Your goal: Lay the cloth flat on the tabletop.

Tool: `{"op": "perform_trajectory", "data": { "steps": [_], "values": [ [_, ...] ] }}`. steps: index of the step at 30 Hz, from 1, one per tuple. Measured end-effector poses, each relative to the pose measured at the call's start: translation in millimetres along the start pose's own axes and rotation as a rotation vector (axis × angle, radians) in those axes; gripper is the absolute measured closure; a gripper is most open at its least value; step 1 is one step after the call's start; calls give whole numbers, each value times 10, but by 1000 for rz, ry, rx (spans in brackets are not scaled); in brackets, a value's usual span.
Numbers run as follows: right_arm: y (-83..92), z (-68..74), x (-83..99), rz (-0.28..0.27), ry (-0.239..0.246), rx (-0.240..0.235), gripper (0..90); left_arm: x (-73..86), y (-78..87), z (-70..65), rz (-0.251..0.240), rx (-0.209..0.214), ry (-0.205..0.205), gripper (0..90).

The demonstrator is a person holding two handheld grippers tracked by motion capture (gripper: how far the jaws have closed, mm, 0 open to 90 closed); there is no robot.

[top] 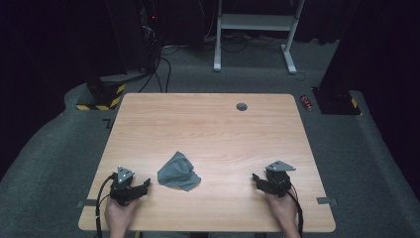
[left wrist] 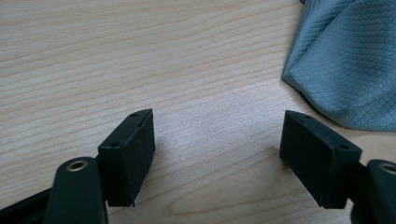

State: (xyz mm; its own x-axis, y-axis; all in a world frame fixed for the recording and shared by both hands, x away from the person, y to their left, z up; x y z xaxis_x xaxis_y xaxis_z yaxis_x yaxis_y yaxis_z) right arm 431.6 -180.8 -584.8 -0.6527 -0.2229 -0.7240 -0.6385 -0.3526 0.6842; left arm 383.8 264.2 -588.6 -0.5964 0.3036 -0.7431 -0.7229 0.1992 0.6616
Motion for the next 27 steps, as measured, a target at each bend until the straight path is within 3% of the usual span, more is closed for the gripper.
{"op": "perform_trajectory", "data": {
  "steps": [18, 27],
  "values": [
    [0, 2, 0, 1, 0, -1, 367, 2, 2, -10, 5, -1, 2, 262],
    [-1, 3, 0, 3, 2, -2, 361, -5, -14, -35, 10, 13, -12, 200]
  ]
}}
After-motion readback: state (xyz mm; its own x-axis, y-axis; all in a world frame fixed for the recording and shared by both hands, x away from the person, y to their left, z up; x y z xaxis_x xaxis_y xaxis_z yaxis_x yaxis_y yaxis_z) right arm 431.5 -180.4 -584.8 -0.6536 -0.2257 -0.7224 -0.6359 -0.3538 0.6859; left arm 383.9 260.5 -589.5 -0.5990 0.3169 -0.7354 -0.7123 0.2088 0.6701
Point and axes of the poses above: each handheld gripper's, and its own axes: y roughly backward along the jaws, x roughly out of its underside, z roughly to its left, the point moved 9 cm from there along -y, roughly forward along the jaws, and after that the axes turned 8 degrees about -y, right-handed, at the moved point
